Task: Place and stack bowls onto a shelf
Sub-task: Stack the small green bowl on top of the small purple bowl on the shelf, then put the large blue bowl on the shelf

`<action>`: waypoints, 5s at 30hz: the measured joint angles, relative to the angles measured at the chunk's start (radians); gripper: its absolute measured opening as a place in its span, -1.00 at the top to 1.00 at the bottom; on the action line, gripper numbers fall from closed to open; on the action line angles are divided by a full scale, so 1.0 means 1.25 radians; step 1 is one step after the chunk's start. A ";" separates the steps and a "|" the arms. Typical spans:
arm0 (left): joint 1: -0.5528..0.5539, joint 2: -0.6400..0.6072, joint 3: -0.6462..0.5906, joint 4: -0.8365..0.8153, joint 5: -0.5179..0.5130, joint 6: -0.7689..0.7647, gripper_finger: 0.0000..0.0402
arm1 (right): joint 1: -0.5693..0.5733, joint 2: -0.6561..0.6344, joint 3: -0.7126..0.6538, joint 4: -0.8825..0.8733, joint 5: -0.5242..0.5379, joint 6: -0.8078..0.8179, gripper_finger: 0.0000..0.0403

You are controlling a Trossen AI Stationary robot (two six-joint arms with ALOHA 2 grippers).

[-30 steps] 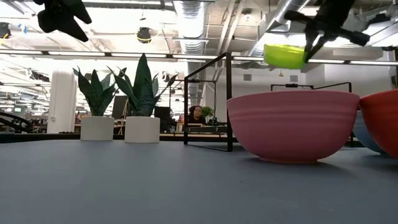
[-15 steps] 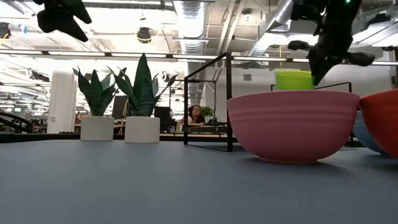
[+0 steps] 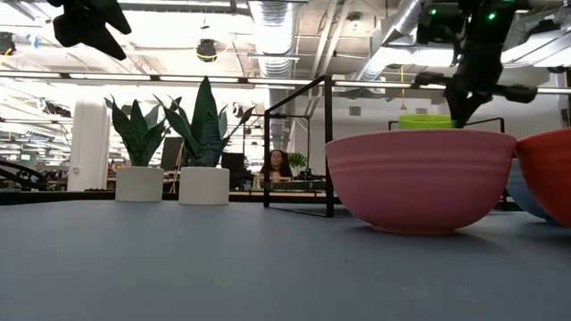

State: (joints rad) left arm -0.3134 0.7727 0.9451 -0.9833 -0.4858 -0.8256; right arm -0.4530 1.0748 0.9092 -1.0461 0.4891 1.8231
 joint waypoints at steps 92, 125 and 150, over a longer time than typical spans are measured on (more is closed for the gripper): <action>0.000 0.000 0.000 -0.011 0.000 -0.020 -0.34 | 0.444 0.188 0.123 -0.370 -0.224 -0.886 -0.19; 0.000 0.000 0.000 -0.012 -0.002 -0.020 -0.34 | 0.444 0.494 0.119 -0.236 -0.224 -1.463 0.40; 0.000 0.000 0.000 -0.011 -0.022 -0.021 -0.34 | 0.341 0.258 0.133 -0.365 -0.293 -1.266 0.86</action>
State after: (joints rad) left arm -0.3138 0.7723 0.9447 -0.9966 -0.5129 -0.8520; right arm -0.0263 1.3968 1.0749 -1.5018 0.1227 0.2403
